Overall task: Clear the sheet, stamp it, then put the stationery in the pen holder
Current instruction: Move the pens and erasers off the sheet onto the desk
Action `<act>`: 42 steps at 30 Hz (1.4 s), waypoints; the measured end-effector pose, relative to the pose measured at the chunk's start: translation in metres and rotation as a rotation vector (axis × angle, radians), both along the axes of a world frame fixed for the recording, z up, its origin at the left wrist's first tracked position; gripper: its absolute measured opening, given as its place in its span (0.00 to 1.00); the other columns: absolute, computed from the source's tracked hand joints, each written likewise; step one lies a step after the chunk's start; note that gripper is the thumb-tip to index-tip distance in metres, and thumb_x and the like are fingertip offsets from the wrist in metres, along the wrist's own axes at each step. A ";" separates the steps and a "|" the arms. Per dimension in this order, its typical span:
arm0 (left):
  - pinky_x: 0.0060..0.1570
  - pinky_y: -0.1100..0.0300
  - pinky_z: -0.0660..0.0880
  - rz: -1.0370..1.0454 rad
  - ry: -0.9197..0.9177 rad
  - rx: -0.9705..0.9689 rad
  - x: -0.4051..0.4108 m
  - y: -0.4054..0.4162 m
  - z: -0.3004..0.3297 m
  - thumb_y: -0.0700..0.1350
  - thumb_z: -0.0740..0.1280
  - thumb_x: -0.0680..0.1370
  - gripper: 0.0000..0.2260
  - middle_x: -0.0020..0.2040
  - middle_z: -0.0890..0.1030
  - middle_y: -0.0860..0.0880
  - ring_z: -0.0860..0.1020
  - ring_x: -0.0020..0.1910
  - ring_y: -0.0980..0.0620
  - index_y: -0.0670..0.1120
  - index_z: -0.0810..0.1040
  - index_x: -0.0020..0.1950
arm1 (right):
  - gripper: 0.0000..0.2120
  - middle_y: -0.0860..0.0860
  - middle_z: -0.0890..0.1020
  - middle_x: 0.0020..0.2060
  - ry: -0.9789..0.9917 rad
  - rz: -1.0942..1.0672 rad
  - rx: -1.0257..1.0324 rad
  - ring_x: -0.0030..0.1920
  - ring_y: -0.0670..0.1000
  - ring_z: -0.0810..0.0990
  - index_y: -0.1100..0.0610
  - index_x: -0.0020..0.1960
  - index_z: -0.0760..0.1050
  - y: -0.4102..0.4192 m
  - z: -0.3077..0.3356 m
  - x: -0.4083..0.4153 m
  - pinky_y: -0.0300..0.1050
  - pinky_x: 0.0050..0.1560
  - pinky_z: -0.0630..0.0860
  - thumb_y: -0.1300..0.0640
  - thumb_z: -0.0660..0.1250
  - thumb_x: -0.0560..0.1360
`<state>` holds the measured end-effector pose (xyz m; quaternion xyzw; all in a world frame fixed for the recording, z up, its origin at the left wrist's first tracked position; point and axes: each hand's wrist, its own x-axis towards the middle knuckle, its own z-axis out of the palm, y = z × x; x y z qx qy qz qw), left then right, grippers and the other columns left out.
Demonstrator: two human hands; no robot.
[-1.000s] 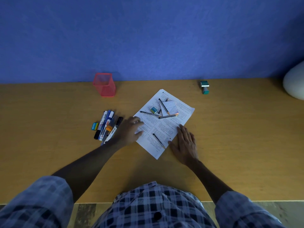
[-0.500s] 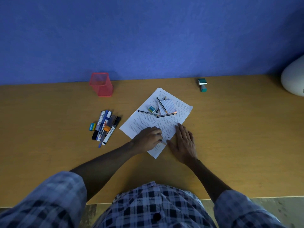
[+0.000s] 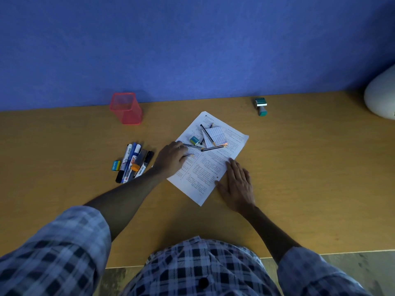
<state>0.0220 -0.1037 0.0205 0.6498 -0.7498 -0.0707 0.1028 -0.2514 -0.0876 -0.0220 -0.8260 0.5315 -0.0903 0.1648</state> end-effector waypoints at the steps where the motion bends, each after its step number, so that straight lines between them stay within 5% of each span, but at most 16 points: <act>1: 0.43 0.51 0.75 0.009 -0.007 -0.010 0.001 -0.002 0.000 0.41 0.72 0.74 0.12 0.56 0.78 0.43 0.77 0.55 0.41 0.41 0.79 0.57 | 0.37 0.52 0.55 0.79 0.003 0.000 0.000 0.79 0.52 0.53 0.56 0.79 0.52 0.000 0.000 0.000 0.50 0.76 0.46 0.34 0.52 0.79; 5: 0.61 0.46 0.74 -0.103 -0.018 0.009 -0.002 -0.015 0.005 0.36 0.71 0.75 0.25 0.74 0.65 0.41 0.64 0.73 0.39 0.42 0.70 0.72 | 0.37 0.52 0.55 0.79 0.000 -0.002 0.000 0.78 0.52 0.54 0.57 0.79 0.53 0.001 0.000 -0.001 0.49 0.76 0.46 0.35 0.53 0.79; 9: 0.52 0.48 0.78 -0.131 -0.022 0.095 -0.006 -0.030 0.007 0.38 0.67 0.78 0.23 0.78 0.60 0.45 0.57 0.77 0.42 0.48 0.70 0.73 | 0.37 0.51 0.54 0.79 0.000 -0.005 0.012 0.79 0.52 0.53 0.56 0.79 0.52 0.000 0.000 0.000 0.50 0.77 0.46 0.35 0.54 0.79; 14: 0.54 0.47 0.77 -0.115 -0.072 0.155 -0.010 -0.039 0.006 0.40 0.64 0.80 0.18 0.72 0.69 0.44 0.68 0.70 0.43 0.47 0.73 0.71 | 0.37 0.52 0.55 0.79 -0.001 -0.001 0.013 0.79 0.52 0.53 0.56 0.79 0.53 0.001 0.002 0.000 0.51 0.77 0.47 0.35 0.53 0.79; 21: 0.40 0.50 0.74 -0.060 -0.053 0.110 -0.007 -0.034 0.008 0.42 0.65 0.80 0.13 0.53 0.75 0.44 0.75 0.52 0.43 0.46 0.78 0.64 | 0.37 0.52 0.54 0.79 -0.012 -0.002 0.014 0.79 0.52 0.53 0.56 0.79 0.52 0.001 0.004 0.000 0.51 0.77 0.46 0.34 0.50 0.78; 32: 0.39 0.56 0.70 0.202 -0.075 0.139 0.024 -0.002 0.013 0.49 0.64 0.81 0.13 0.53 0.78 0.44 0.79 0.49 0.44 0.44 0.80 0.60 | 0.38 0.52 0.55 0.79 -0.014 -0.003 0.010 0.78 0.53 0.54 0.57 0.79 0.53 0.002 0.006 0.000 0.53 0.77 0.49 0.33 0.48 0.78; 42: 0.56 0.51 0.68 0.395 -0.426 0.110 0.036 0.030 0.014 0.55 0.64 0.78 0.13 0.47 0.83 0.48 0.77 0.55 0.46 0.51 0.84 0.52 | 0.39 0.54 0.58 0.78 -0.047 -0.010 0.013 0.78 0.55 0.57 0.57 0.78 0.55 0.004 0.010 0.001 0.56 0.77 0.52 0.32 0.48 0.77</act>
